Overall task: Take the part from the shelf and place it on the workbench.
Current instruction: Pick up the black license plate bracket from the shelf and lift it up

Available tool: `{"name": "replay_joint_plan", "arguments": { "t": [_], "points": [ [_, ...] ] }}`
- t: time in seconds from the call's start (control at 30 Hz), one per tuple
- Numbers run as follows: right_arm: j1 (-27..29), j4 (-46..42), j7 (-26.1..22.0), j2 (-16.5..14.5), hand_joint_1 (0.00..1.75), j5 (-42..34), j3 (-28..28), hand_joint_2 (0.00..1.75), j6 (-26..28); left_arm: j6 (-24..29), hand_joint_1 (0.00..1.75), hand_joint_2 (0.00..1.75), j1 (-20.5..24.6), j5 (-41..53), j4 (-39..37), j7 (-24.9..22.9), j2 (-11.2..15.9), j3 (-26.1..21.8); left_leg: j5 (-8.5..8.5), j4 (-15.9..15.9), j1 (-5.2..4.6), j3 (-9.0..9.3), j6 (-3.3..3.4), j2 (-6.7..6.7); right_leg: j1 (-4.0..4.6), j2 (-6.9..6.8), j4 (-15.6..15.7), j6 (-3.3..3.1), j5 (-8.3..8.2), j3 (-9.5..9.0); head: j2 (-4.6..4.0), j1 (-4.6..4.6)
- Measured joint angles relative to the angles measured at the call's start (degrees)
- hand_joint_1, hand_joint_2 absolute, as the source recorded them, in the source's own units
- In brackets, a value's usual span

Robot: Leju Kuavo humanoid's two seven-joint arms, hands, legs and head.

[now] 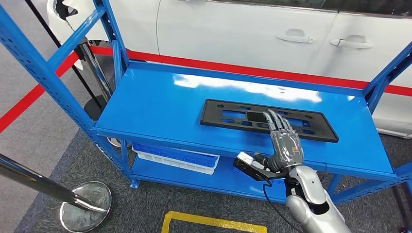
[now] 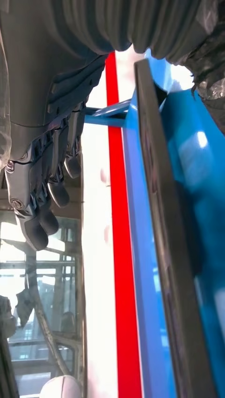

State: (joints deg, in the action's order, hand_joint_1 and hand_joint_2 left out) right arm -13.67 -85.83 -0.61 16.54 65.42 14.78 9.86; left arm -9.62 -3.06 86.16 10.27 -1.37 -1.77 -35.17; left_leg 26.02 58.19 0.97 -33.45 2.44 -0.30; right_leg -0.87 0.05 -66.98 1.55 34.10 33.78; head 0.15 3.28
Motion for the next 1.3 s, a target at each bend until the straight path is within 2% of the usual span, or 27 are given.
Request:
{"name": "replay_joint_plan", "arguments": {
  "t": [0.07,0.1,0.13,0.2,0.23,0.27,0.33,0.43,0.47,0.53,0.57,0.6,0.63,0.67,0.7,0.73,0.77,0.93,0.97,1.03,1.07,1.1,1.13,1.17,1.2,1.27,1.3],
  "points": [
    [-0.03,0.35,0.05,-0.13,0.0,0.11,0.31,1.75,-0.14,0.0,0.0,0.0,0.0,0.0,0.0,0.01,0.0,0.16,0.4,0.02,-0.1,0.4,0.27,-0.03,-0.02,0.0,-6.6,0.15,1.69,4.2,0.0,0.0],
    [-0.05,0.56,0.09,-0.23,0.0,0.23,0.51,1.75,-0.21,0.0,0.0,0.0,0.0,0.0,0.0,0.01,0.0,0.25,0.67,0.03,-0.14,0.72,0.31,-0.06,-0.03,0.0,-7.58,0.14,0.99,5.31,0.0,0.0],
    [-0.12,0.77,0.15,-0.35,0.0,0.38,0.7,1.75,-0.28,0.0,0.0,0.0,0.0,0.0,0.0,0.03,0.0,0.35,0.97,0.03,-0.2,1.17,0.27,-0.11,-0.01,-0.01,-6.24,0.03,-0.85,5.28,0.0,0.0],
    [-0.42,1.1,0.33,-0.6,0.0,0.65,0.92,1.75,-0.41,-0.01,0.0,0.0,-0.01,0.0,-0.01,0.09,-0.01,0.6,1.65,-0.01,-0.3,2.14,0.08,-0.17,0.14,-0.02,0.9,-0.61,-5.77,2.73,0.01,-0.01],
    [-0.65,1.26,0.44,-0.69,0.0,0.73,0.99,1.75,-0.47,-0.02,0.0,0.0,0.01,0.0,-0.03,0.12,-0.01,0.7,1.98,0.02,-0.43,2.51,-0.13,-0.19,0.33,-0.06,4.41,-1.02,-7.3,1.33,0.0,0.0],
    [-0.88,1.39,0.51,-0.78,0.0,0.77,1.07,1.75,-0.52,-0.03,0.0,0.0,0.04,0.0,-0.04,0.15,-0.02,0.78,2.22,0.0,-0.49,2.7,-0.36,-0.19,0.53,-0.09,6.64,-1.36,-7.99,0.43,0.0,0.0],
    [-1.22,1.58,0.6,-0.92,0.0,0.78,1.27,1.75,-0.56,-0.04,0.0,0.0,0.13,0.0,-0.07,0.16,-0.02,0.95,2.52,-0.15,-0.53,2.86,-0.93,-0.14,0.86,-0.07,7.9,-1.77,-7.72,-0.01,0.0,-0.02],
    [-1.44,1.7,0.62,-1.24,0.0,0.8,1.58,1.75,-0.57,-0.07,0.0,0.0,0.28,0.0,-0.09,0.2,0.02,1.05,3.68,1.29,-0.51,2.58,-1.79,0.01,0.24,-0.02,8.98,-2.46,-7.77,-1.11,0.01,0.03],
    [-1.55,1.78,0.67,-1.39,0.0,0.86,1.72,1.75,-0.61,-0.08,0.0,0.0,0.31,0.0,-0.1,0.23,0.04,1.05,4.87,3.75,-0.47,1.44,-2.04,0.03,0.02,-0.08,9.35,-2.73,-7.76,-1.6,0.0,0.06],
    [-1.74,2.14,0.85,-1.78,0.0,1.1,2.14,1.75,-0.84,-0.1,0.0,0.0,0.29,0.0,-0.13,0.3,0.07,1.06,7.8,11.14,-0.26,-2.75,-2.45,0.02,0.06,-0.22,9.46,-3.11,-7.4,-2.04,0.0,0.12],
    [-1.75,2.42,1.01,-2.01,0.0,1.32,2.43,1.75,-1.0,-0.08,0.0,0.0,0.26,0.0,-0.13,0.32,0.11,1.07,8.52,14.39,-0.16,-4.97,-2.66,0.03,0.05,-0.22,9.45,-3.15,-7.17,-2.25,0.0,0.12],
    [-1.74,2.76,1.18,-2.28,0.0,1.55,2.79,1.75,-1.14,-0.07,0.0,0.0,0.21,0.0,-0.13,0.35,0.15,1.07,8.16,15.92,-0.07,-6.43,-2.85,0.03,0.01,-0.2,9.44,-3.12,-6.89,-2.52,0.0,0.12],
    [-1.73,3.14,1.36,-2.56,0.0,1.77,3.19,1.75,-1.24,-0.07,0.0,0.0,0.17,0.0,-0.13,0.4,0.19,1.07,6.59,15.29,0.06,-6.82,-3.02,0.04,-0.06,-0.15,9.41,-3.01,-6.55,-2.91,0.0,0.12],
    [-1.74,3.55,1.56,-2.85,0.0,1.94,3.57,1.75,-1.28,-0.07,0.0,0.0,0.15,0.0,-0.13,0.48,0.24,1.08,4.04,12.49,0.21,-6.1,-3.16,0.07,-0.18,-0.1,9.35,-2.83,-6.13,-3.42,0.0,0.11],
    [-1.77,3.97,1.72,-3.1,0.0,2.07,3.92,1.75,-1.3,-0.07,0.0,0.0,0.13,0.0,-0.13,0.57,0.28,1.09,1.44,8.54,0.36,-4.75,-3.27,0.12,-0.27,-0.08,9.23,-2.55,-5.63,-3.87,0.0,0.11],
    [-1.85,4.44,1.84,-3.31,0.0,2.22,4.26,1.75,-1.34,-0.07,0.0,0.0,0.14,0.0,-0.15,0.67,0.31,1.11,-0.22,4.91,0.34,-3.21,-3.29,0.13,-0.22,-0.05,8.98,-2.15,-5.07,-4.16,0.0,0.12],
    [-1.94,4.91,1.92,-3.45,0.0,2.4,4.6,1.75,-1.43,-0.08,0.0,0.0,0.17,0.0,-0.17,0.74,0.33,1.14,-1.02,2.47,0.32,-2.11,-3.07,0.11,-0.13,-0.01,8.81,-1.76,-4.61,-4.32,0.0,0.09],
    [-2.2,7.15,2.03,-3.71,0.0,3.01,6.22,1.75,-2.4,-0.08,0.0,0.0,0.3,0.0,-0.22,0.84,0.37,1.45,-0.1,1.04,0.16,-1.0,-0.94,-0.04,-0.13,-0.01,7.79,-0.44,-3.08,-4.38,0.0,0.03],
    [-2.27,7.53,2.03,-3.73,0.0,3.01,6.42,1.75,-2.47,-0.09,0.0,0.0,0.31,0.0,-0.22,0.84,0.37,1.52,-0.01,0.92,0.23,-0.83,-0.58,-0.04,-0.19,-0.02,5.75,-0.25,-2.02,-3.4,0.0,0.03],
    [-2.4,8.32,2.13,-3.73,0.0,3.14,6.67,1.75,-3.11,-0.1,0.0,0.0,0.3,0.0,-0.22,0.84,0.37,1.57,0.35,0.89,0.11,-0.57,-0.07,-0.03,-0.23,-0.04,-1.62,-0.04,0.99,0.8,0.0,0.01],
    [-2.44,8.77,2.32,-3.72,0.11,3.37,6.85,1.75,-4.13,-0.12,0.0,0.0,0.29,0.0,-0.22,0.88,0.38,1.59,0.55,0.9,-0.02,-0.39,0.09,-0.03,-0.21,-0.03,-5.36,-0.01,2.02,3.24,0.0,0.01],
    [-2.64,9.3,2.56,-3.66,0.51,3.69,7.15,1.75,-5.53,-0.17,0.0,0.0,0.26,0.0,-0.22,0.99,0.39,1.61,0.8,0.91,-0.17,-0.1,0.18,-0.03,-0.17,-0.03,-7.71,-0.08,2.03,5.08,0.0,0.01],
    [-3.11,9.9,2.79,-3.56,0.94,4.04,7.6,1.75,-7.18,-0.23,0.0,0.0,0.23,0.0,-0.22,1.2,0.42,1.62,1.08,0.92,-0.33,0.33,0.22,-0.02,-0.07,-0.03,-7.87,-0.29,0.81,5.84,0.0,0.02],
    [-3.77,10.7,2.95,-3.39,1.34,4.32,8.18,1.75,-8.69,-0.28,0.0,0.0,0.22,-0.01,-0.22,1.53,0.47,1.63,1.42,0.91,-0.5,0.92,0.23,-0.02,0.12,-0.02,-5.71,-0.68,-1.58,5.43,0.0,0.01],
    [-4.52,11.6,3.01,-3.15,1.6,4.36,8.71,1.75,-9.64,-0.3,0.0,0.0,0.23,-0.02,-0.22,1.93,0.51,1.63,1.79,0.88,-0.65,1.57,0.23,-0.02,0.39,-0.02,-1.87,-1.26,-4.42,4.14,0.0,0.01],
    [-5.6,13.36,3.01,-2.69,1.48,3.8,9.33,1.75,-10.14,-0.19,0.0,0.0,0.26,-0.04,-0.3,2.72,0.39,1.64,2.38,0.73,-0.73,2.54,0.08,-0.09,1.0,-0.07,4.92,-2.65,-7.74,1.35,0.0,0.17],
    [-5.88,13.94,3.0,-2.53,1.42,3.37,9.41,1.75,-9.9,-0.09,0.0,0.0,0.27,-0.06,-0.33,2.97,0.37,1.65,2.59,0.74,-0.74,2.69,-0.01,-0.12,1.18,-0.11,6.76,-2.79,-8.19,0.48,0.0,0.26]
  ]
}}
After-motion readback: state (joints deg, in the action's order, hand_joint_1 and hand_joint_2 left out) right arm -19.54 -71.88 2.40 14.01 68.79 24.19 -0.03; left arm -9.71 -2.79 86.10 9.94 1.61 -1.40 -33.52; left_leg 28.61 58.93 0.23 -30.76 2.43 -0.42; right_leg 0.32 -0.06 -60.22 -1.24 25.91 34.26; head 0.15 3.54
